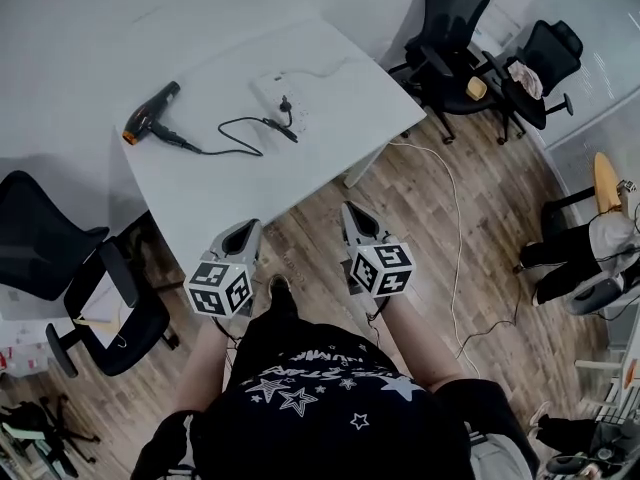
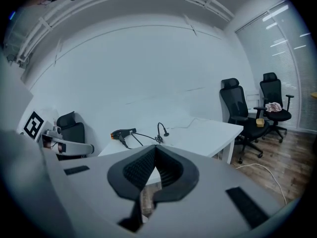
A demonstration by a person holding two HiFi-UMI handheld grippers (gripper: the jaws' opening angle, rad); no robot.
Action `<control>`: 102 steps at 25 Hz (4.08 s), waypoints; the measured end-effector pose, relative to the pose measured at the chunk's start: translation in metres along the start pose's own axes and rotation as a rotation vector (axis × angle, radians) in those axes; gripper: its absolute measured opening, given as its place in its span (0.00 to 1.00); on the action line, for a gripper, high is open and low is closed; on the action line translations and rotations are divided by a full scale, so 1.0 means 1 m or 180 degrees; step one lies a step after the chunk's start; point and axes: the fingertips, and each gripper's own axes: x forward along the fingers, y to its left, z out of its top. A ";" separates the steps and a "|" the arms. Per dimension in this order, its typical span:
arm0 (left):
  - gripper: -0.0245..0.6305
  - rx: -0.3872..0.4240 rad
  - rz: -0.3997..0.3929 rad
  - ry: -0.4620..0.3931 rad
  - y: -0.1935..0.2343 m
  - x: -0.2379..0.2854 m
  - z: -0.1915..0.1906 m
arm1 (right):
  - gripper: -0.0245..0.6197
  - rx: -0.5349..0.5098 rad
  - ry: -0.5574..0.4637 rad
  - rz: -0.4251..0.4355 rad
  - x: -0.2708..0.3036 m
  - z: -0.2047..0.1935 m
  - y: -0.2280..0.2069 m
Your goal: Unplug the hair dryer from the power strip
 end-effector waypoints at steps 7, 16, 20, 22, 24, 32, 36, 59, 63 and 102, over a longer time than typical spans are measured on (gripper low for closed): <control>0.05 -0.0056 -0.0095 0.0041 0.030 0.040 0.028 | 0.05 -0.0014 0.0053 -0.0107 0.052 0.022 -0.017; 0.05 0.0043 -0.0232 0.0125 0.069 0.078 0.056 | 0.05 -0.0028 0.0027 -0.0164 0.113 0.043 -0.019; 0.05 -0.0042 -0.0242 0.0138 0.072 0.084 0.055 | 0.05 -0.0075 0.0104 -0.0169 0.122 0.041 -0.029; 0.05 -0.0042 -0.0203 0.0139 0.075 0.090 0.055 | 0.05 -0.0075 0.0113 -0.0167 0.130 0.043 -0.038; 0.05 -0.0057 -0.0135 0.0126 0.078 0.095 0.056 | 0.05 -0.0073 0.0122 -0.0128 0.140 0.047 -0.046; 0.05 -0.0029 0.0238 0.0033 0.076 0.126 0.072 | 0.05 -0.0252 0.0148 0.0376 0.199 0.069 -0.066; 0.05 -0.0090 0.0460 0.0017 0.071 0.149 0.080 | 0.05 -0.0357 0.0285 0.0722 0.233 0.075 -0.077; 0.05 -0.0501 0.1374 -0.0270 0.052 0.263 0.110 | 0.05 -0.0681 0.0821 0.2047 0.339 0.079 -0.108; 0.05 -0.0513 0.1514 -0.0172 0.051 0.282 0.099 | 0.05 -0.0711 0.0856 0.2113 0.345 0.076 -0.110; 0.05 -0.0951 0.2294 0.0446 0.126 0.335 0.022 | 0.05 -0.1041 0.1181 0.2368 0.361 0.051 -0.097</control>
